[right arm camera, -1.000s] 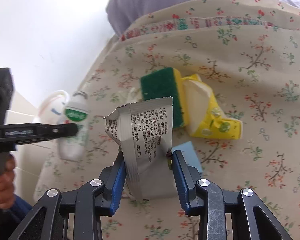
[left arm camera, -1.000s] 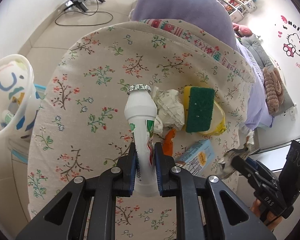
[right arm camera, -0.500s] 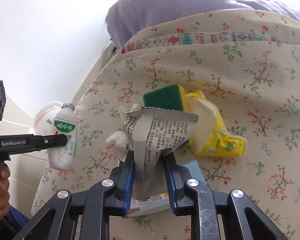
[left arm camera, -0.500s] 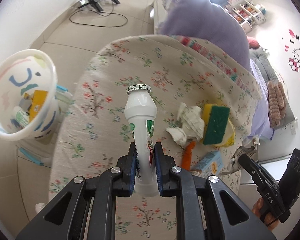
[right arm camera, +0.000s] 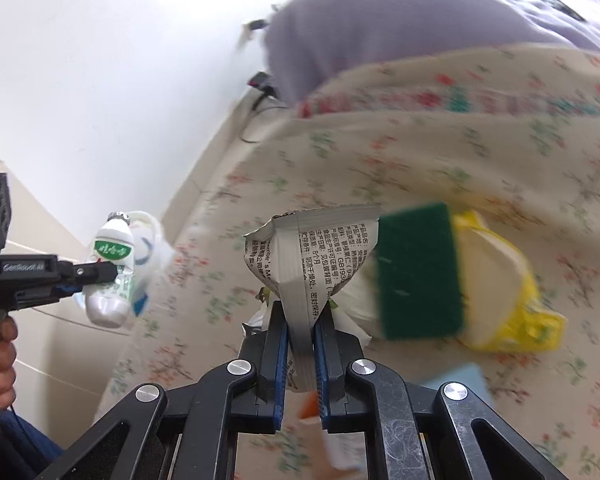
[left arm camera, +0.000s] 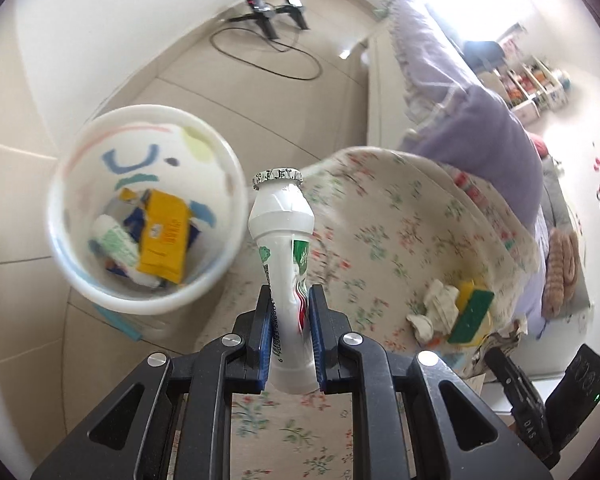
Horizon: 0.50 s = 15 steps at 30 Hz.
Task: Collect trash
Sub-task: 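Carry the bottle and foil packet to the white bucket and release both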
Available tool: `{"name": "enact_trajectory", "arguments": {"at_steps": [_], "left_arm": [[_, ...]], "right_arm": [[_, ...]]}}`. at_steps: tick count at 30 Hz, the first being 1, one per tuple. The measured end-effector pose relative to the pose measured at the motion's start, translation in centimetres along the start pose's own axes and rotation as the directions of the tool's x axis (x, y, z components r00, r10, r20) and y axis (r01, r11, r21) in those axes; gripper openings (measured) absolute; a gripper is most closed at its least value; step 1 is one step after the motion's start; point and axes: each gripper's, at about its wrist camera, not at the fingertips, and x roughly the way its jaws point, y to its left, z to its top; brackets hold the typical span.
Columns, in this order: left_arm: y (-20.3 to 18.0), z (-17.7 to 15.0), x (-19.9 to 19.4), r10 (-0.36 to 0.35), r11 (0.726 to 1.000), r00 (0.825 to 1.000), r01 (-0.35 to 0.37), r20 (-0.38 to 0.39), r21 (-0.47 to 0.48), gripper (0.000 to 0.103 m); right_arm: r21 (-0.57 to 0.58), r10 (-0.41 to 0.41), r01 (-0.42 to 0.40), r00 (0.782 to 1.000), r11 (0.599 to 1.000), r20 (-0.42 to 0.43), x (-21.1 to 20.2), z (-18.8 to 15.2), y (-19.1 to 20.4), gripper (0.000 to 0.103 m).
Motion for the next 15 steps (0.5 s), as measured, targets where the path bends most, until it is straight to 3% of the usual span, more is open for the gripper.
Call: {"name": "enact_trajectory", "arguments": {"at_steps": [6,15], "left_arm": [[3.9,2.0,-1.5,0.050,0.994,0.998,-0.046,0.045,-0.095,0.018],[8.4,3.4,-3.3,0.068,0.970,0.994,-0.046,0.084,-0.238,0.018]], "right_arm": [[-0.067,0.059,-0.061,0.998,0.996,-0.032,3.5,1.6,5.0,0.011],[-0.086,0.210,-0.216,0.975,0.973,-0.076,9.9,3.9,11.9,0.012]]}}
